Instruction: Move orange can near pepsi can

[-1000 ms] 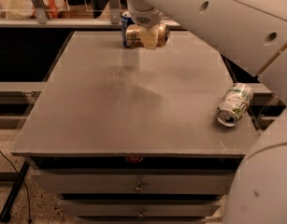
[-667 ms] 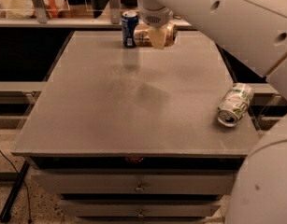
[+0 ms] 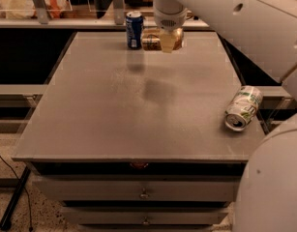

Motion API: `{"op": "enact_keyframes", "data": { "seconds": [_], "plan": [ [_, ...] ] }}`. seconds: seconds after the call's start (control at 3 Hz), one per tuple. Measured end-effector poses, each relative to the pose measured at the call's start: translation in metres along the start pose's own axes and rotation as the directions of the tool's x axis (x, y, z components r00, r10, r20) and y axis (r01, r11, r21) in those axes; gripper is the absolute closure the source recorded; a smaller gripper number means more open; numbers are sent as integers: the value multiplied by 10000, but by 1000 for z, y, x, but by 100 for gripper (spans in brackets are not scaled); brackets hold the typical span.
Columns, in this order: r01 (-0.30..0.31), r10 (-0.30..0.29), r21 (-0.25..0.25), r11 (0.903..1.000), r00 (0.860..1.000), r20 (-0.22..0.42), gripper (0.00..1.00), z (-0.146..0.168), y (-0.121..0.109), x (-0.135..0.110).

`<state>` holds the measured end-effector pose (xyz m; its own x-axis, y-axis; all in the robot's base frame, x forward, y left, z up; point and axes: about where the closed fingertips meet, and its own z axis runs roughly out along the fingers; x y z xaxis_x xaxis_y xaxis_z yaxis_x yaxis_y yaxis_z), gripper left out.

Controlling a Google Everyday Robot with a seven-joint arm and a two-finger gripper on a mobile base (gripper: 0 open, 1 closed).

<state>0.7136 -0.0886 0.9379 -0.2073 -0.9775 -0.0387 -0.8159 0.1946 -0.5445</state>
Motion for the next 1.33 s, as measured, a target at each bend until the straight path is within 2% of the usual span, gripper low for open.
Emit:
{"op": "enact_keyframes", "data": {
  "seconds": [0.67, 1.33],
  "plan": [
    [401, -352, -412, 9983, 9931, 1117, 100, 25, -6, -10],
    [677, -570, -513, 9964, 9807, 1870, 100, 41, -16, -21]
  ]
}}
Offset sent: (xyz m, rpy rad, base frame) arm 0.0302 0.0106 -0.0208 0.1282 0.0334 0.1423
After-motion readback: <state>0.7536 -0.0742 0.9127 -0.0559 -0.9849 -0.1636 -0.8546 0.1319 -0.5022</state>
